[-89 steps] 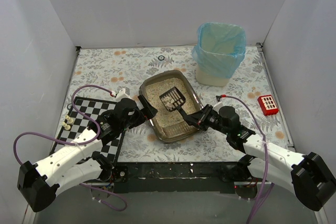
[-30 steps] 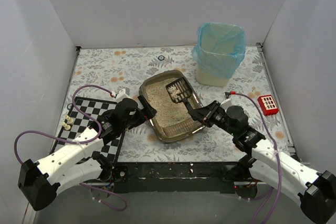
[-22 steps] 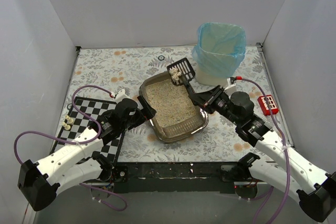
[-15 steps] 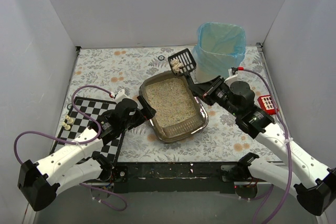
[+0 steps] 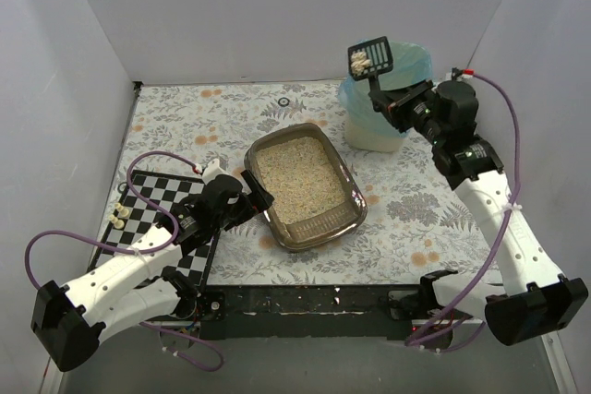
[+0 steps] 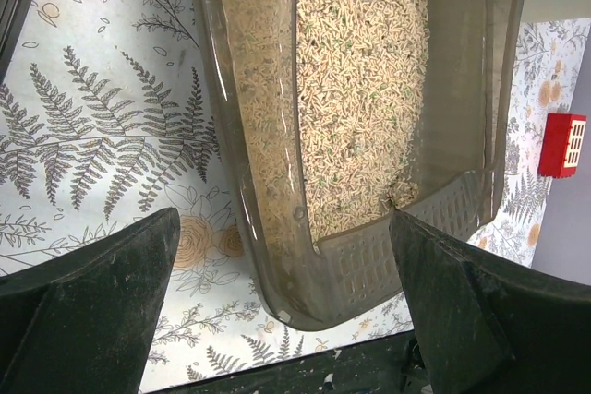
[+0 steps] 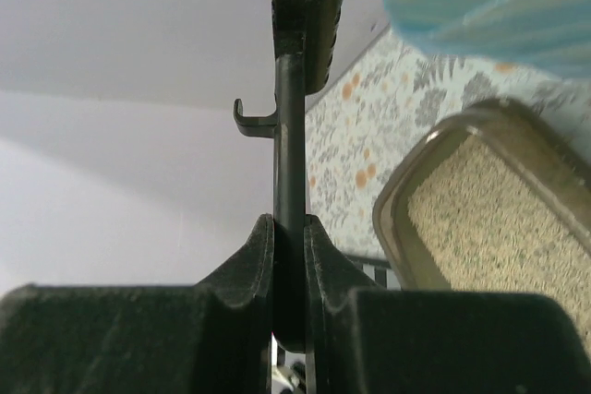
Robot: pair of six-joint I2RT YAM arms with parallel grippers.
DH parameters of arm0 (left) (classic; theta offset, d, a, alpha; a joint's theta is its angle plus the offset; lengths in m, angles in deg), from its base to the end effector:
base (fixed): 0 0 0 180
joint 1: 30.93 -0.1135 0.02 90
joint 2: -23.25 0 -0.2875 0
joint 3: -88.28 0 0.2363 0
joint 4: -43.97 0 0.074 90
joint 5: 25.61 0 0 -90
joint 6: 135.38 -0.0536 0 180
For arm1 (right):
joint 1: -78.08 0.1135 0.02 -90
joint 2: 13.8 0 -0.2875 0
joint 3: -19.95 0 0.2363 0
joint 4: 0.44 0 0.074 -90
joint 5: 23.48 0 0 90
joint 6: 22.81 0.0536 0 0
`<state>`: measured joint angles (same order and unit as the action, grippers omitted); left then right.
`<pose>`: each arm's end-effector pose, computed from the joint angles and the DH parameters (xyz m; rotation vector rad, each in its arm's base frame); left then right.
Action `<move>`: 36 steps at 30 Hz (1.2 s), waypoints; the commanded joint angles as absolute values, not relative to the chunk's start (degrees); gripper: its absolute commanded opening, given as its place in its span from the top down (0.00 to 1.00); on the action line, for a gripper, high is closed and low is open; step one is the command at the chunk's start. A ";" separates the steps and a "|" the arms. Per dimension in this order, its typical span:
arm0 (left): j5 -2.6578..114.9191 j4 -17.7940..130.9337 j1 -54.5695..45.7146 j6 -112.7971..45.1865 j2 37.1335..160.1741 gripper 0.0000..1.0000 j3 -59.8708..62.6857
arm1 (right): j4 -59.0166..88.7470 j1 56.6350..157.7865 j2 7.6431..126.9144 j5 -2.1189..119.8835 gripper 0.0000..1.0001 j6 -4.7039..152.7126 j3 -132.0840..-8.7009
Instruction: Clean the litter box
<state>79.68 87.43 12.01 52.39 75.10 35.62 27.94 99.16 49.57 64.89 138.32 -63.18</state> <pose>0.1349 -0.1062 0.2578 -1.2680 2.1285 -0.9097 0.2231 0.0876 0.4313 0.7742 1.7128 1.1831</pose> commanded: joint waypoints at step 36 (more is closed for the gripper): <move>78.45 84.86 12.14 52.88 86.79 0.02 29.02 | 34.85 103.57 63.63 103.87 0.99 42.23 -79.84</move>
